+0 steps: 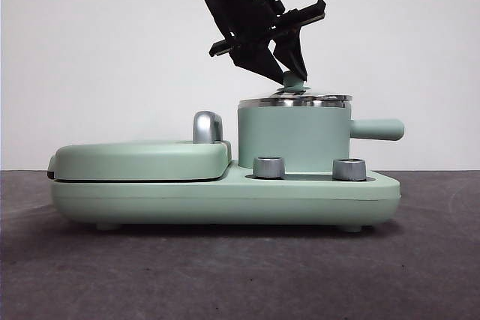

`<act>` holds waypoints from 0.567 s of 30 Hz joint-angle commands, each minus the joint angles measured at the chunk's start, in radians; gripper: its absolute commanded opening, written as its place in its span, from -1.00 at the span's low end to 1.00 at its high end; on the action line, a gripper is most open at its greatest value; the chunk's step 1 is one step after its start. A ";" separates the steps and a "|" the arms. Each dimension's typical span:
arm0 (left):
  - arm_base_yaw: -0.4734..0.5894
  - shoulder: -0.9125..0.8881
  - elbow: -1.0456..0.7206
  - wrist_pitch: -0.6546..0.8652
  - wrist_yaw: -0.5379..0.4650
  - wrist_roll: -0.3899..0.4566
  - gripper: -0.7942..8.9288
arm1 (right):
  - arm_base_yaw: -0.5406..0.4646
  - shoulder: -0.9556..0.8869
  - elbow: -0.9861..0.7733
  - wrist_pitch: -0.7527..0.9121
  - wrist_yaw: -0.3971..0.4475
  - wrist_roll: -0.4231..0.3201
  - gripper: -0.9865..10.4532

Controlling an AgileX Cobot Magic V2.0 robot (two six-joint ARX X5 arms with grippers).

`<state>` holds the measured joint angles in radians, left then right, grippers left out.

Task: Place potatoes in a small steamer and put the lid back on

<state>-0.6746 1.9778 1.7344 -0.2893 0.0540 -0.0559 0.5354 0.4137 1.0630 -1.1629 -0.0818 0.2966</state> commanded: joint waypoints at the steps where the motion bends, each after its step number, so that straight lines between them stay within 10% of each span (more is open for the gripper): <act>1: -0.006 0.022 0.028 -0.009 -0.003 -0.011 -0.81 | 0.005 0.002 0.008 0.011 0.003 0.014 -0.18; 17: -0.005 0.022 0.093 -0.088 -0.007 0.022 -0.81 | 0.005 0.002 0.008 0.011 0.004 0.018 -0.18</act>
<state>-0.6746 1.9800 1.7924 -0.3866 0.0532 -0.0441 0.5354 0.4137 1.0630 -1.1629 -0.0792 0.2985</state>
